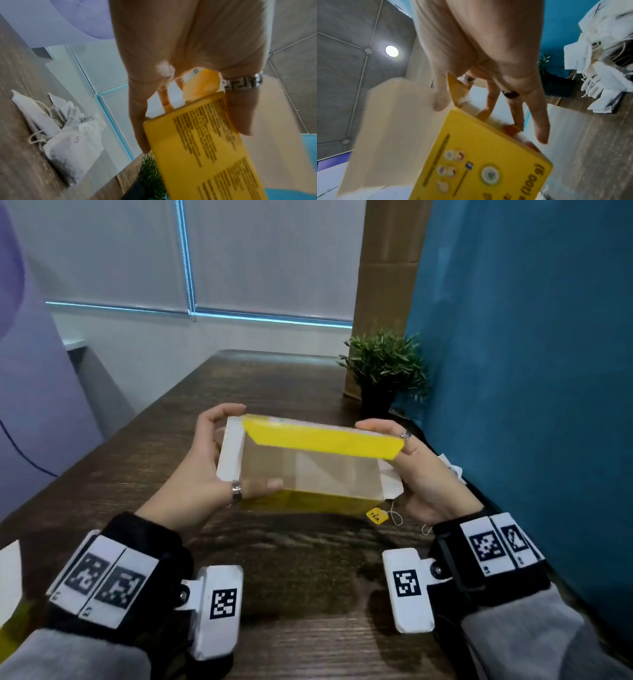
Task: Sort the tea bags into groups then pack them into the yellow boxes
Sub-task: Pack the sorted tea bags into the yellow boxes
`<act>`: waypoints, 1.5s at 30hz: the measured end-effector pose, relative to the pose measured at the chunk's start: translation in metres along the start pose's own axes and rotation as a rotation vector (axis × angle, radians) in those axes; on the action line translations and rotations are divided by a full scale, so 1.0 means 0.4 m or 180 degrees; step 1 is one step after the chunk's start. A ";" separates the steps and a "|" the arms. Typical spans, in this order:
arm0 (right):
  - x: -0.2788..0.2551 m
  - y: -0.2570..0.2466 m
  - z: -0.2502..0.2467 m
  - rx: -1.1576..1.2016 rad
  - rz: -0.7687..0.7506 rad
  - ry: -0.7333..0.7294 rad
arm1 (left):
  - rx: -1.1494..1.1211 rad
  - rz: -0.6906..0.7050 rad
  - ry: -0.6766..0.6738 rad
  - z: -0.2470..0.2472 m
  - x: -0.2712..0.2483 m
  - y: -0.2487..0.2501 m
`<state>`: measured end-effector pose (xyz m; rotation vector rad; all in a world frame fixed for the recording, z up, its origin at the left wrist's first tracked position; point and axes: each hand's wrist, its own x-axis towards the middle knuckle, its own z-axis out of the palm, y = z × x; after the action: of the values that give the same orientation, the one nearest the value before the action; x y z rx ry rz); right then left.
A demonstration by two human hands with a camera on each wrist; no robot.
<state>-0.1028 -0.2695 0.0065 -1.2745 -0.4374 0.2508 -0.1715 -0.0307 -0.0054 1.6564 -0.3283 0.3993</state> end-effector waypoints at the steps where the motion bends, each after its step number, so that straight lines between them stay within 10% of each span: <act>1: 0.000 0.000 -0.002 -0.0043 0.0031 0.0142 | -0.0067 -0.0063 0.0058 0.002 0.000 -0.001; 8: 0.025 0.007 -0.048 -0.1399 -0.0072 0.0989 | 0.0159 -0.0158 -0.0464 0.007 -0.019 0.009; 17: 0.004 -0.030 -0.068 -0.1568 0.0483 0.0235 | 0.0576 -0.0733 -0.0870 -0.001 -0.021 0.017; 25: 0.061 -0.114 -0.237 -0.2200 0.0524 0.1657 | 0.1165 -0.1121 -0.0428 0.009 0.009 -0.010; 32: 0.104 -0.060 -0.288 -0.4595 0.1888 0.0929 | 0.0915 -0.1255 -0.0295 0.039 0.015 -0.045; 45: 0.115 -0.045 -0.297 -0.5051 0.1512 0.0934 | 0.1173 -0.1502 -0.0627 0.026 0.013 -0.053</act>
<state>-0.0096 -0.3578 0.0049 -2.9321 0.0249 0.0639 -0.1568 -0.0383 -0.0229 2.0710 0.0022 -0.0664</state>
